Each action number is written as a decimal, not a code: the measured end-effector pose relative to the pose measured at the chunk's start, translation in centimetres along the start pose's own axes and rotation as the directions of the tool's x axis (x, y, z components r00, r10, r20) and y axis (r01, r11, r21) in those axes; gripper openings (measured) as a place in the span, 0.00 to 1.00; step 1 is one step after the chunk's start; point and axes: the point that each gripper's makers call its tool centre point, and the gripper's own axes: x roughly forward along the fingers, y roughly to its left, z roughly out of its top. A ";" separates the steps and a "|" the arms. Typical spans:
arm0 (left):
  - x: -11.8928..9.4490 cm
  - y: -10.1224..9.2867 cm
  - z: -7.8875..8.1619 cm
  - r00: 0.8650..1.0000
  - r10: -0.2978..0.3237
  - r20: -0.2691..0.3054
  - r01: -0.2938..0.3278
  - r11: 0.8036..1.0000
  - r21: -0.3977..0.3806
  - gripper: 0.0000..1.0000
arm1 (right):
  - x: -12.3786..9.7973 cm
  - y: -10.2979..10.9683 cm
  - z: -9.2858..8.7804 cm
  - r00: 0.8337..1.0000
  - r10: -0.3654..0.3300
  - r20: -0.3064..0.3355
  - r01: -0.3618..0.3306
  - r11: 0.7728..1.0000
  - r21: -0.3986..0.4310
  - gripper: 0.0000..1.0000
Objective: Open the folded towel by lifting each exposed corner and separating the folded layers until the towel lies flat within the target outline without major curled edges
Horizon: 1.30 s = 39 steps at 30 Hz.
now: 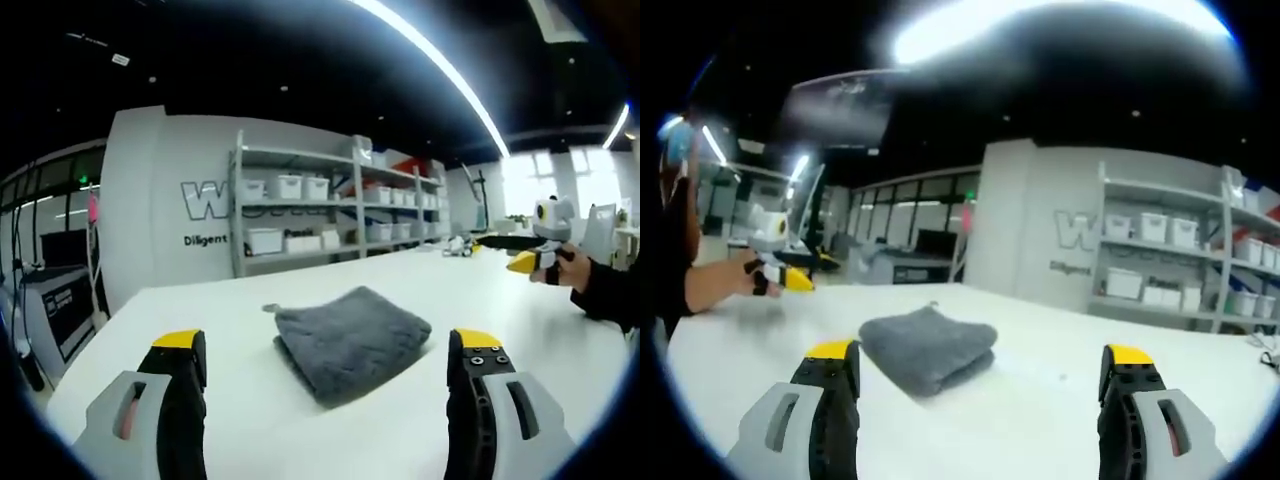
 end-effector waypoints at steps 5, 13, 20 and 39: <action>0.1 -0.1 0.4 1.000 -0.005 0.027 0.006 1.000 -0.028 1.00 | -0.1 0.1 0.2 1.000 -0.004 0.006 0.004 1.000 0.001 0.99; 0.0 0.4 0.4 1.000 0.015 0.027 -0.014 1.000 -0.015 1.00 | 0.0 0.0 0.0 1.000 -0.004 0.003 0.004 1.000 0.005 0.99; 0.0 -0.3 1.1 0.998 -0.002 0.057 0.002 1.000 0.002 1.00 | 0.1 -0.5 -0.2 1.000 -0.013 0.001 0.013 0.999 0.044 1.00; -0.7 -0.3 3.5 0.998 -0.038 0.039 0.038 0.999 -0.002 0.97 | -0.1 0.1 2.0 0.999 0.033 0.013 -0.033 0.999 0.039 1.00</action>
